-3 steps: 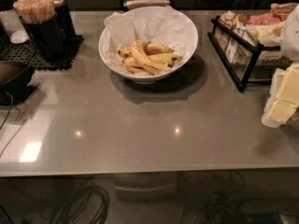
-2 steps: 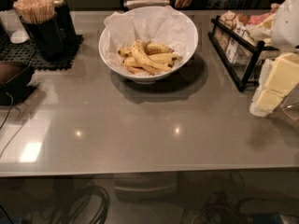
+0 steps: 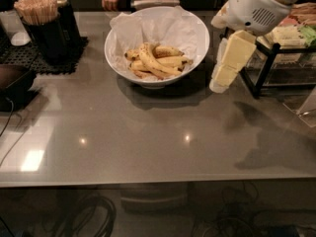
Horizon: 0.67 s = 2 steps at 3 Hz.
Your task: Pick banana from white bowl
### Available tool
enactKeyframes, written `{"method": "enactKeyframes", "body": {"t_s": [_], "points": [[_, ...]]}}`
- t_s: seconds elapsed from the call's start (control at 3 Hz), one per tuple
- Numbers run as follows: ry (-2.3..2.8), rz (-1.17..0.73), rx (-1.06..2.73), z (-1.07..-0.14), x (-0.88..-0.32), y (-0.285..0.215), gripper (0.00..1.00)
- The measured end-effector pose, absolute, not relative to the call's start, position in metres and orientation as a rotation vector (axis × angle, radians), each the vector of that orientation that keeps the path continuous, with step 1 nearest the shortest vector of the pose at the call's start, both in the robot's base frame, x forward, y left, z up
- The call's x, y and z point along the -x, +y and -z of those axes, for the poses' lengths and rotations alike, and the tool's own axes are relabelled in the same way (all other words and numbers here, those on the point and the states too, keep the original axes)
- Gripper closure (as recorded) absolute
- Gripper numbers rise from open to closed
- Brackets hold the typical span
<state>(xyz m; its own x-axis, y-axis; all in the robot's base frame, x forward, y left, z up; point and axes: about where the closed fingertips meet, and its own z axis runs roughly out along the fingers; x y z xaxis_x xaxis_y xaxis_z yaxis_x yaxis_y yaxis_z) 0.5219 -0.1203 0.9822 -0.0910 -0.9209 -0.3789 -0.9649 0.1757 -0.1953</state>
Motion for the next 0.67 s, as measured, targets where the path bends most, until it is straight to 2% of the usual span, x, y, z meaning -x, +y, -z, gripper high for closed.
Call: {"method": "enactKeyframes", "body": {"t_s": [0.67], "points": [[2.052,-0.182,1.677,-0.983,-0.526,-0.1181,0.0]]}}
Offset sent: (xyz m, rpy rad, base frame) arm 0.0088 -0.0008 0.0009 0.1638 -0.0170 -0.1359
